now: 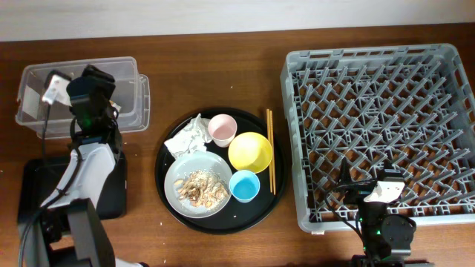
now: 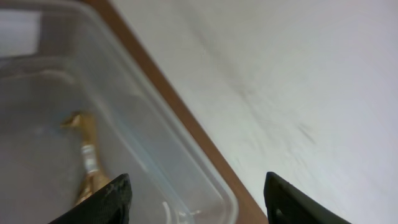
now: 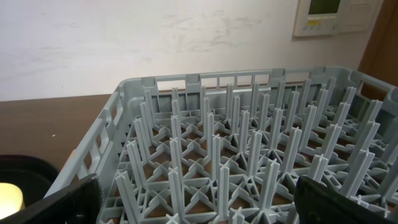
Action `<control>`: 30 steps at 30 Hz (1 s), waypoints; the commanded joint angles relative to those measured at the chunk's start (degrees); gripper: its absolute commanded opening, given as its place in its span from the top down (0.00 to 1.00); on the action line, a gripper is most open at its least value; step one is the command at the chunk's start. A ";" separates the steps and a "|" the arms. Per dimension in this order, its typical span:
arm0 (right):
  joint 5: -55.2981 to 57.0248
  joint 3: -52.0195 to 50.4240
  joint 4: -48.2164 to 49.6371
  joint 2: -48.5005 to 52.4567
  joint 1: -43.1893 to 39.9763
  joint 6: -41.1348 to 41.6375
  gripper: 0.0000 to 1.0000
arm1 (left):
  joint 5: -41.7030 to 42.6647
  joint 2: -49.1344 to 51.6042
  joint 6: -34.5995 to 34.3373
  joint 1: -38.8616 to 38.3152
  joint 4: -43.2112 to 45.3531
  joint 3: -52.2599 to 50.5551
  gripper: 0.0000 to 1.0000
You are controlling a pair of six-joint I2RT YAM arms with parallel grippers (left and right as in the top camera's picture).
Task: Sort waste into correct bins and load items into the dishwasher rack
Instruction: 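Grasp the gold wrapper with the left gripper and drop it into the clear bin, then move the left gripper back to the white tissue and grasp it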
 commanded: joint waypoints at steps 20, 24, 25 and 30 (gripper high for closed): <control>0.50 -0.42 -0.22 -0.37 -0.37 0.02 0.01 | 20.65 -7.74 40.22 -18.32 -46.03 0.50 0.37; 0.50 -0.42 -0.22 -0.37 -0.37 0.02 0.01 | 23.93 -1.36 40.19 -19.23 -45.99 0.50 0.43; 0.50 -0.42 -0.22 -0.37 -0.37 0.02 0.01 | 23.91 -0.17 40.17 -19.76 -45.94 0.52 0.43; 0.50 -0.42 -0.22 -0.37 -0.37 0.02 0.01 | 23.89 2.95 37.24 -20.09 -45.16 0.52 0.44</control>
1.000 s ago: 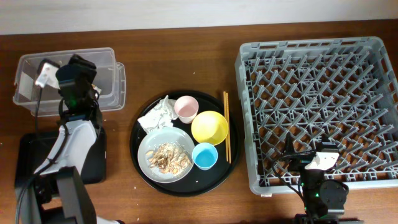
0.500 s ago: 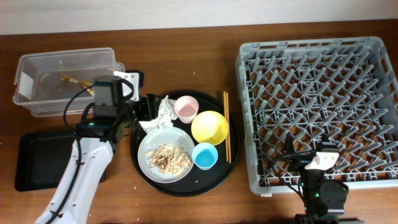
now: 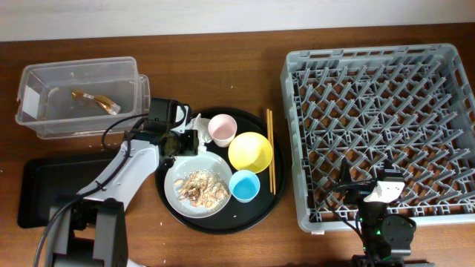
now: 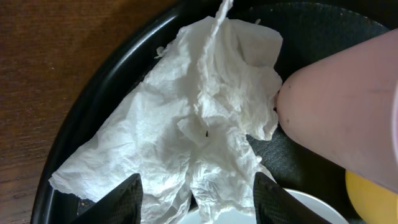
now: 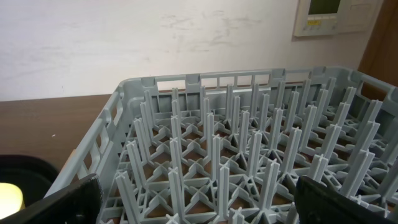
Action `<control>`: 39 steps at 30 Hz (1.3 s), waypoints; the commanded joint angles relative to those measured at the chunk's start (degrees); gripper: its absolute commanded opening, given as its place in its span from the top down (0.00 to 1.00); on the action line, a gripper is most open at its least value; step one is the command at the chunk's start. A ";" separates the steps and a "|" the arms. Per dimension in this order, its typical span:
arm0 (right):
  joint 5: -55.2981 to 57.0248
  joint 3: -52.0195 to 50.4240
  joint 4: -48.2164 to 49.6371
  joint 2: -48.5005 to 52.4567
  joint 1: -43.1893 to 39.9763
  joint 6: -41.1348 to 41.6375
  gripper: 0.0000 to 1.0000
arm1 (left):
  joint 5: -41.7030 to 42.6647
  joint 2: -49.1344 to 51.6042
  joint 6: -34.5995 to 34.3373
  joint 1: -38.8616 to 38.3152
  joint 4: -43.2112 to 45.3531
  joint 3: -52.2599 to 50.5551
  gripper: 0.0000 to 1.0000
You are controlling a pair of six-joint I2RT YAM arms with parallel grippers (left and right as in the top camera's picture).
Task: Sort waste into correct bins and load items into the dishwasher rack
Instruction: 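Move the left gripper back to the white tissue and grasp it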
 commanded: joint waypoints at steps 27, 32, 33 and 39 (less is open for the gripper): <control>0.50 -0.42 -0.22 -0.37 -0.37 0.04 0.01 | 3.85 -4.96 -8.35 -0.50 -2.27 2.45 0.88; 0.50 -0.42 -0.22 -0.37 -0.37 0.04 0.01 | 3.87 0.61 -8.35 -0.61 -1.44 1.70 0.30; 0.50 -0.42 -0.22 -0.37 -0.37 0.04 0.01 | 3.89 1.29 -8.35 -0.61 -1.31 1.70 0.29; 0.50 -0.42 -0.22 -0.37 -0.37 0.04 0.01 | 3.87 4.24 -8.35 -0.59 0.81 1.70 0.45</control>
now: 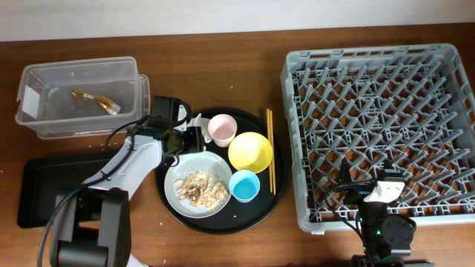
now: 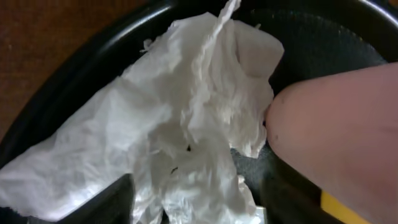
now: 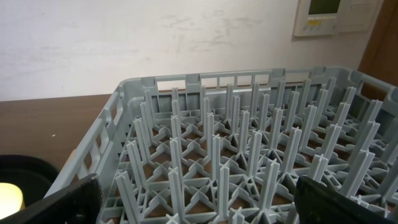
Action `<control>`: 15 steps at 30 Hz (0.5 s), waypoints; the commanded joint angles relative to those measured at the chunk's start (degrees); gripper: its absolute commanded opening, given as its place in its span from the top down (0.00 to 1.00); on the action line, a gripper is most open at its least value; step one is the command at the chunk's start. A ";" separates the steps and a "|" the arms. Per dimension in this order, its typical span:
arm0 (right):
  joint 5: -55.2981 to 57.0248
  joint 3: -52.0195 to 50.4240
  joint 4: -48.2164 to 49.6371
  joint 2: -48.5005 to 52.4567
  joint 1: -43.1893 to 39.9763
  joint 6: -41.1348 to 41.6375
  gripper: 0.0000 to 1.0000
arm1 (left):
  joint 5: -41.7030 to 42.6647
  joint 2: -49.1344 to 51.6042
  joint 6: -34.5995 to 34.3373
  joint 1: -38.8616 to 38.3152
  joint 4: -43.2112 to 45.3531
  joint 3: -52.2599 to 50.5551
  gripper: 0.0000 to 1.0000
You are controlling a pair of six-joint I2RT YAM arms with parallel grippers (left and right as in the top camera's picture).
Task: Sort waste into correct bins and load items into the dishwasher rack
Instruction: 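Move the left gripper back to the white tissue and grasp it, then carry the tissue with the left gripper and release it into the clear bin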
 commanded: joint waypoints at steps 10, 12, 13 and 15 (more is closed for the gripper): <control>0.50 -0.42 -0.22 -0.37 -0.37 0.04 0.01 | 0.63 1.44 0.00 -0.28 1.64 0.04 0.76; 0.50 -0.42 -0.22 -0.37 -0.37 0.04 0.01 | 0.66 1.44 0.00 -0.26 2.08 0.04 0.99; 0.50 -0.42 -0.22 -0.37 -0.37 0.04 0.01 | 0.68 1.42 -0.02 -0.26 2.36 0.04 1.00; 0.50 -0.42 -0.22 -0.37 -0.37 0.04 0.01 | 1.77 0.59 0.00 -0.11 2.40 1.29 1.00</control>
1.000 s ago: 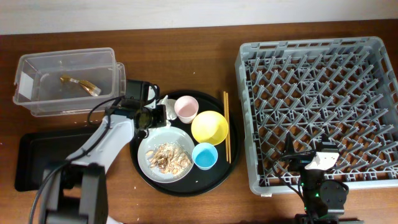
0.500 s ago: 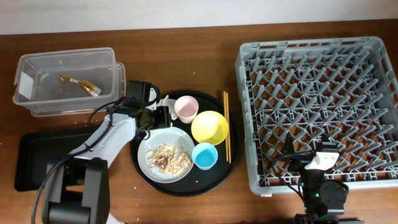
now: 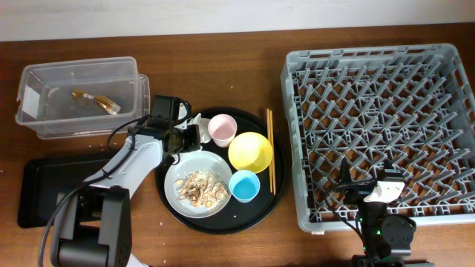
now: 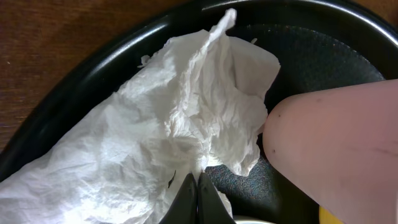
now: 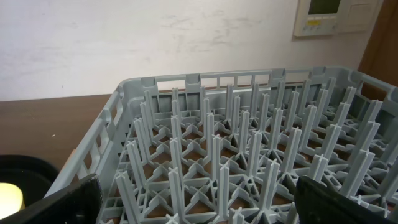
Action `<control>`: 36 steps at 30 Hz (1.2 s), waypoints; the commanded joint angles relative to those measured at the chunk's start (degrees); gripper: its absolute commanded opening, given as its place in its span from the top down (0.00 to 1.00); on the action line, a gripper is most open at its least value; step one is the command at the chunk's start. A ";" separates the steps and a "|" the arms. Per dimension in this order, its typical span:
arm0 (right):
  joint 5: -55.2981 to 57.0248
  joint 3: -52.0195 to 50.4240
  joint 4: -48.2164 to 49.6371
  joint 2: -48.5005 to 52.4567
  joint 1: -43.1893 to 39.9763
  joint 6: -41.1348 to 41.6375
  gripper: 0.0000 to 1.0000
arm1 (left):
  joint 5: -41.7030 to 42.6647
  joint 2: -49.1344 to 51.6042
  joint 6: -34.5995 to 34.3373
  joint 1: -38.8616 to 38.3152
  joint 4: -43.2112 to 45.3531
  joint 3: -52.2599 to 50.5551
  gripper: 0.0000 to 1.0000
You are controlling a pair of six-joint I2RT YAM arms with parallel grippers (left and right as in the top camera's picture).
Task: Sort waste into correct bins and load items into the dishwasher rack
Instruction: 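Carry the tissue with the left gripper and release it into the clear bin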
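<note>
A crumpled white napkin [image 4: 155, 124] lies at the upper left of the round black tray [image 3: 167, 202], beside the pink cup [image 4: 336, 149]. My left gripper [image 4: 198, 198] is down on it, fingers pressed together with a fold of the paper pinched between them. From overhead the gripper [image 3: 185, 138] hides most of the napkin [image 3: 197, 119]. My right gripper [image 5: 199, 199] stands open at the near edge of the grey dishwasher rack [image 3: 378, 126], holding nothing.
The tray also carries a pink cup [image 3: 222, 129], a yellow bowl [image 3: 250, 151], a blue cup [image 3: 244, 185], a plate of food scraps [image 3: 198, 185] and chopsticks [image 3: 270, 152]. A clear bin [image 3: 78, 100] sits at far left, a black bin [image 3: 44, 193] below it.
My left gripper was open with its fingers on either side of the napkin. It is now shut, pinching the napkin. The right arm has not moved.
My left gripper was open over the clear bin, where a golden-brown scrap lay. Then it was open above the napkin on the tray, then lower around the paper. Now it is shut on the napkin. My right gripper stayed open at the rack throughout.
</note>
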 commanded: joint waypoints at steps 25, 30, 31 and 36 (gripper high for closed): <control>0.50 -0.42 -0.22 -0.37 -0.37 0.09 0.01 | -10.14 -6.69 -7.65 25.27 22.23 5.95 0.99; 0.50 -0.42 -0.22 -0.37 -0.37 0.09 0.01 | -10.12 -4.46 -8.50 25.90 24.96 5.95 0.26; 0.50 -0.42 -0.22 -0.37 -0.37 0.09 0.01 | -10.10 -5.03 -8.50 25.88 25.62 5.95 0.21; 0.50 -0.42 -0.22 -0.37 -0.37 0.09 0.01 | 1.09 -12.46 -8.50 25.88 21.88 5.95 0.16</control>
